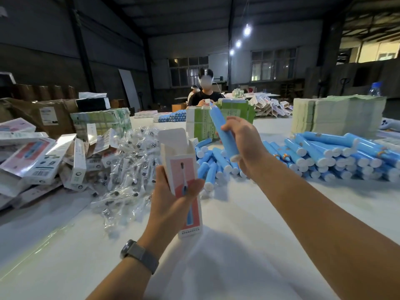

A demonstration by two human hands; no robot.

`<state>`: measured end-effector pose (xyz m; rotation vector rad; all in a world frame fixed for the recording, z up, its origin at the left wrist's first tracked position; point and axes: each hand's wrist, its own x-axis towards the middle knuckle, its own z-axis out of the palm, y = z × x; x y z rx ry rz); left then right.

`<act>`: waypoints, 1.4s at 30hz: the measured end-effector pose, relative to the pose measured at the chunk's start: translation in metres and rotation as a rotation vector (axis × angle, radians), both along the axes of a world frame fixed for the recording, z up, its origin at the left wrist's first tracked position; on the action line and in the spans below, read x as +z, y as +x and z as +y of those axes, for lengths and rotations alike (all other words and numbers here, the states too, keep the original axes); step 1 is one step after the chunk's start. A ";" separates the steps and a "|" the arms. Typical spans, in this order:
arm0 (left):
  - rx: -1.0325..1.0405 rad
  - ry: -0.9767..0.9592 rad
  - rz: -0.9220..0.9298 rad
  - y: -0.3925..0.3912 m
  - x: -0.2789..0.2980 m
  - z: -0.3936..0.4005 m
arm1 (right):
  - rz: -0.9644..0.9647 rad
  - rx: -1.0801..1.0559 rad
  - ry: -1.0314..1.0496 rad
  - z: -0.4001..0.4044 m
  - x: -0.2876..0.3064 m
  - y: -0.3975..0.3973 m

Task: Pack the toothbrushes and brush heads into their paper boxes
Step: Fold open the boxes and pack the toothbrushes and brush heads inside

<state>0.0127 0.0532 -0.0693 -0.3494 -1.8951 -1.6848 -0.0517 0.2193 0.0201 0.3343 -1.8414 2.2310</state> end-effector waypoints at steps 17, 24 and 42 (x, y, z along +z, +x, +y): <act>-0.032 0.010 0.044 0.006 0.004 0.001 | 0.554 -0.003 0.078 -0.034 0.032 0.056; -0.038 0.013 0.037 0.003 0.002 0.000 | 0.712 0.001 0.406 -0.037 0.025 0.056; 0.033 0.040 0.072 0.003 0.005 -0.006 | 0.362 0.201 0.238 -0.036 -0.024 0.024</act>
